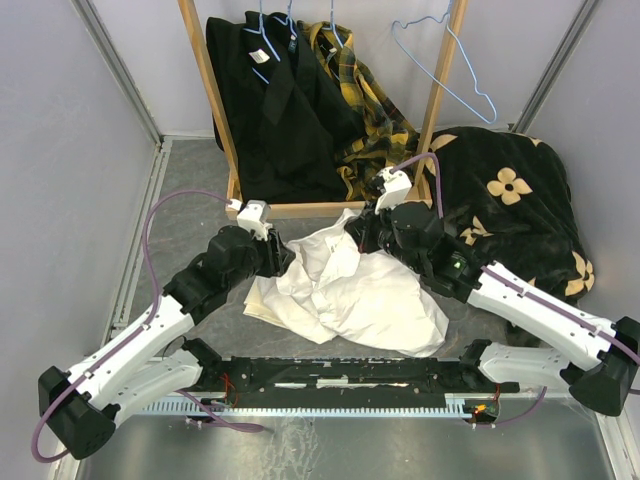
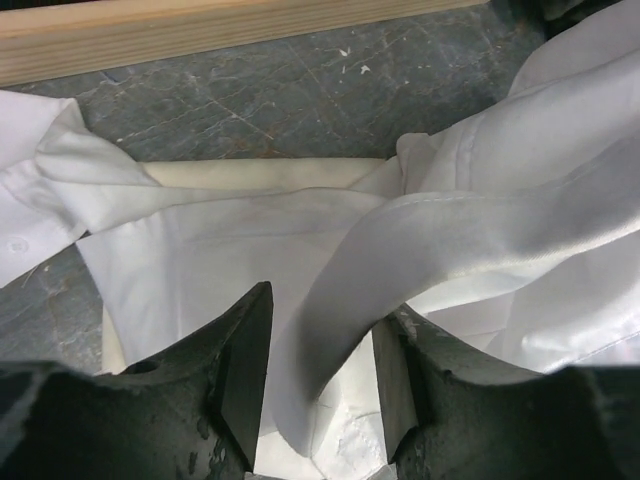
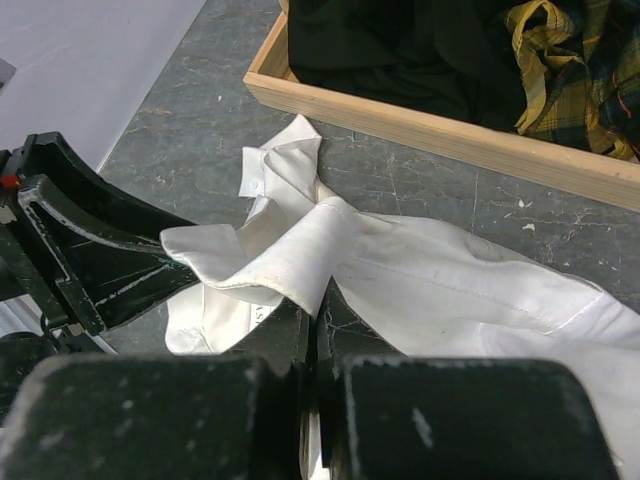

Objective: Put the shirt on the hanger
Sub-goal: Adjust the shirt at the center of the board.

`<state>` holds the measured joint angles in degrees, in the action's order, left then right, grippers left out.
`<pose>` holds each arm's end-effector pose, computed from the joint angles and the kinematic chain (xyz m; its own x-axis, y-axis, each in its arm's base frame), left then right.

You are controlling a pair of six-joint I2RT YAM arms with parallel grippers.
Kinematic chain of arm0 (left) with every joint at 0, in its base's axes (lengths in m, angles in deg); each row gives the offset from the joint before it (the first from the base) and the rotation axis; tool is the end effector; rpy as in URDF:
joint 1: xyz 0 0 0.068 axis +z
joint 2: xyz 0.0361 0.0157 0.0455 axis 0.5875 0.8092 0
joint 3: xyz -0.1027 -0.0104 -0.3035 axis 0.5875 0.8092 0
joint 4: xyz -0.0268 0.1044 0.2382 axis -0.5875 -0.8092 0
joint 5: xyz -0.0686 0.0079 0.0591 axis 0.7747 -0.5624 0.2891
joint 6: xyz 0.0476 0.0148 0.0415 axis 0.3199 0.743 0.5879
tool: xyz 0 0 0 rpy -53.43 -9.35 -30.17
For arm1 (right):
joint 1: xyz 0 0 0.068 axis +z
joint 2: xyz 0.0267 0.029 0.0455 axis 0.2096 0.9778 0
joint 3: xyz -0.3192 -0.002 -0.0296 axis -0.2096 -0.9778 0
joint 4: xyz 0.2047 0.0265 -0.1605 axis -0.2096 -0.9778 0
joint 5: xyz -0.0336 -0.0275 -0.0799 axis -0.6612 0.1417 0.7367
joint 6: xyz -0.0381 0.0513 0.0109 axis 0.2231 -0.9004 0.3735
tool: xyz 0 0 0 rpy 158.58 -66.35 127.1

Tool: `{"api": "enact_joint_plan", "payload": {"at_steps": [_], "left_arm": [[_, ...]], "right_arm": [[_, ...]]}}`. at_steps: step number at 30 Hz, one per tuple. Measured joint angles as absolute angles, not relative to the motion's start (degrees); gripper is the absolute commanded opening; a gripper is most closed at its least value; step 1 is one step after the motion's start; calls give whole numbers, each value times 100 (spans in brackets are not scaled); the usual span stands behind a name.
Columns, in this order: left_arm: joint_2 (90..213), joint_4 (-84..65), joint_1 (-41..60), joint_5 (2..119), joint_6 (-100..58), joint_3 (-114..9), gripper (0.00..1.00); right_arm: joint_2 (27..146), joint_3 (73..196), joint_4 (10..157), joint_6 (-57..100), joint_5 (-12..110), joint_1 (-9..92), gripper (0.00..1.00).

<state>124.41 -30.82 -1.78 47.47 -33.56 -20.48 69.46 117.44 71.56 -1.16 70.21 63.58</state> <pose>0.1402 -0.1035 0.3134 -0.5650 -0.0792 -0.8213 0.3533 0.8763 -0.3276 0.1649 0.1878 0.3943 -0.4716 0.1755 -0.8642 -0.4448 0.7989 0.4050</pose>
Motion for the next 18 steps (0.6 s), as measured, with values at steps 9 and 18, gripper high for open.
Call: {"api": "enact_joint_plan", "payload": {"at_steps": [9, 18], "left_arm": [[12417, -2789, -178, 4939, -3406, -1923, 11], [12397, -2970, -178, 4648, -3472, -2098, 3]], "right_arm": [[6920, 11768, 7054, -112, 7002, 6358, 0], [6935, 11942, 6800, 81, 6908, 6358, 0]]}}
